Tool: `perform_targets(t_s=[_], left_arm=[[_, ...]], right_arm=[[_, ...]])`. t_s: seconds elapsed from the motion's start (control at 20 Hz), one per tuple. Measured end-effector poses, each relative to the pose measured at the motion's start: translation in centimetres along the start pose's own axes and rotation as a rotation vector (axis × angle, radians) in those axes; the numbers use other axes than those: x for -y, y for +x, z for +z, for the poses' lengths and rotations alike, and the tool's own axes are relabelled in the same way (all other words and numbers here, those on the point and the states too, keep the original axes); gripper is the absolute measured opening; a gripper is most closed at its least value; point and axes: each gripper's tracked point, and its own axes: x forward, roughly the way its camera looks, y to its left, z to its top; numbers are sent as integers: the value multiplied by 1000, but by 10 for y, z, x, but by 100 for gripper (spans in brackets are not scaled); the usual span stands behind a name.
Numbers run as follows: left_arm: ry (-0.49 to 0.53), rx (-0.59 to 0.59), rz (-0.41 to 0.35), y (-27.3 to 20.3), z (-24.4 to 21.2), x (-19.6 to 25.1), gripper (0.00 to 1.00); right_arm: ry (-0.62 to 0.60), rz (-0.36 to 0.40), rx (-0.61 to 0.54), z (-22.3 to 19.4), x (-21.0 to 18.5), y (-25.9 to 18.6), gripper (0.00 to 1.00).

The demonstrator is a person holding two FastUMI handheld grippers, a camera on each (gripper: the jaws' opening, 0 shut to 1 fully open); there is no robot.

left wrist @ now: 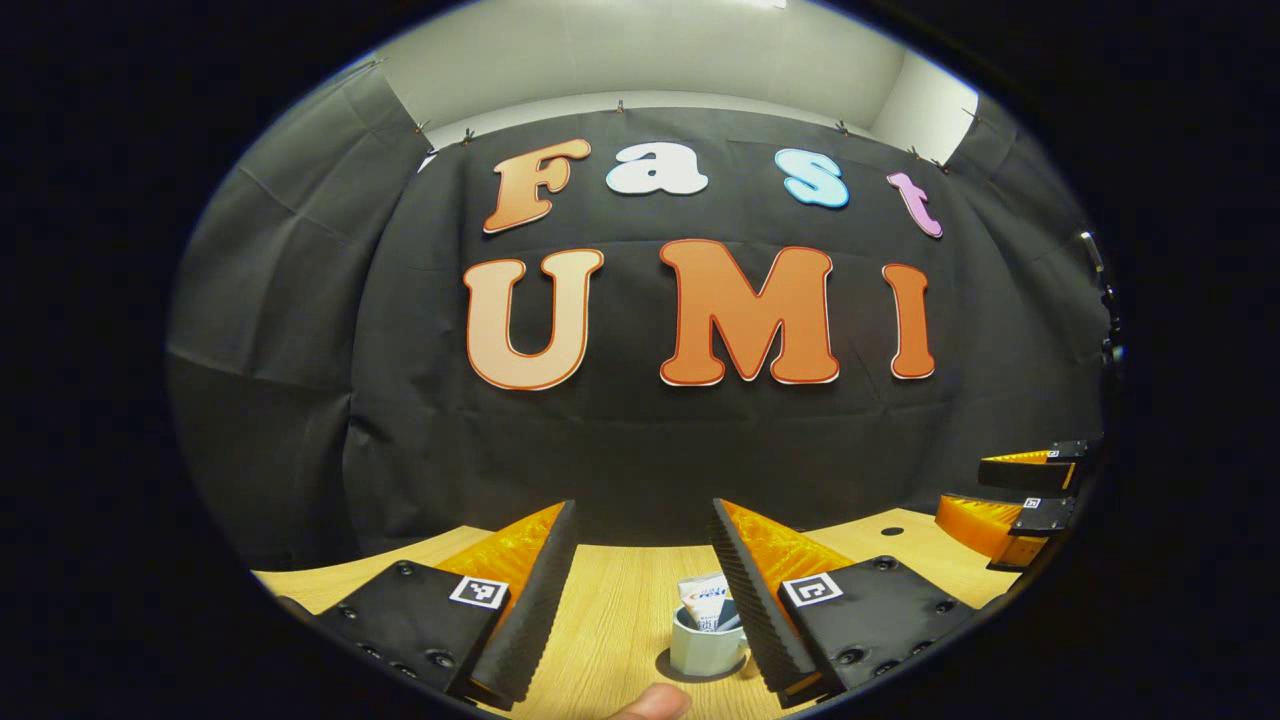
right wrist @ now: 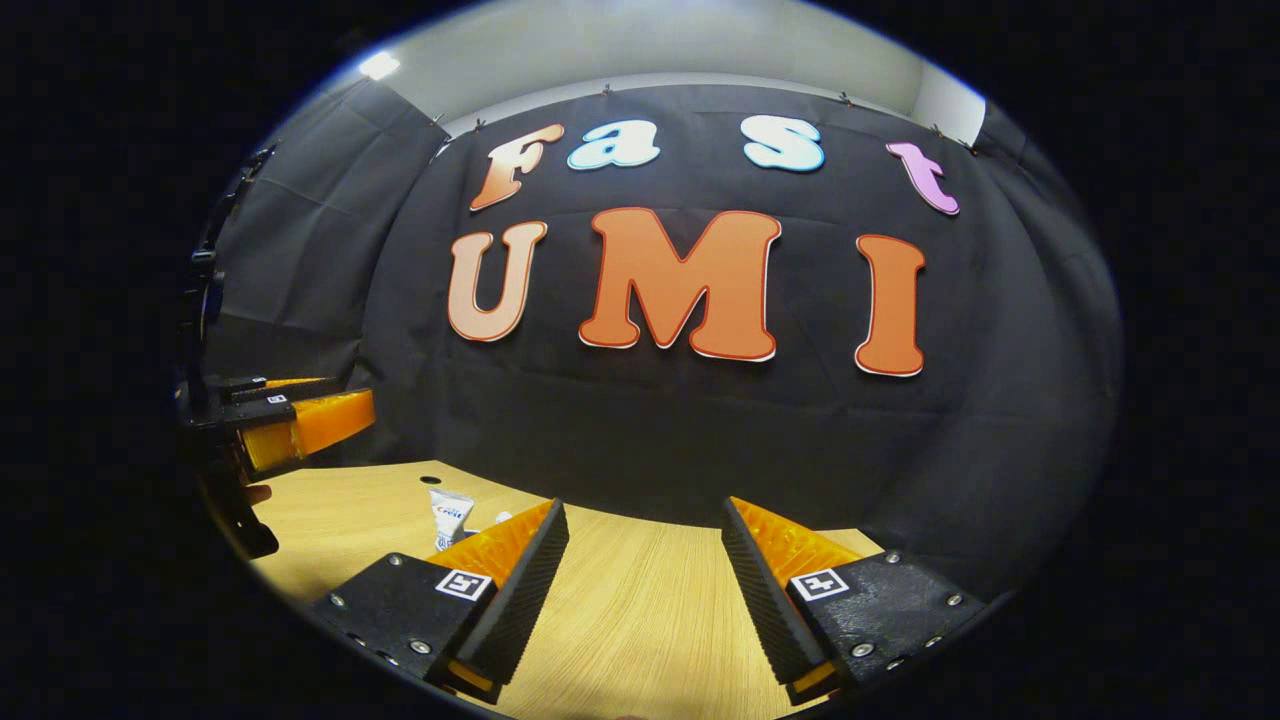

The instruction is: Put the toothbrush and toothpaste on the desktop into the cup, then pick up the cup and place it on the coaster on the desktop.

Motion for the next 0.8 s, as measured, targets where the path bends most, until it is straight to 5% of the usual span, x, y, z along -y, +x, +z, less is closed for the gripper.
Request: perform_targets(t_s=[0.8], left_arm=[[-13, 17, -12, 2, 2, 26, 88]], right_arm=[[10, 0, -9, -2, 17, -8, 93]])
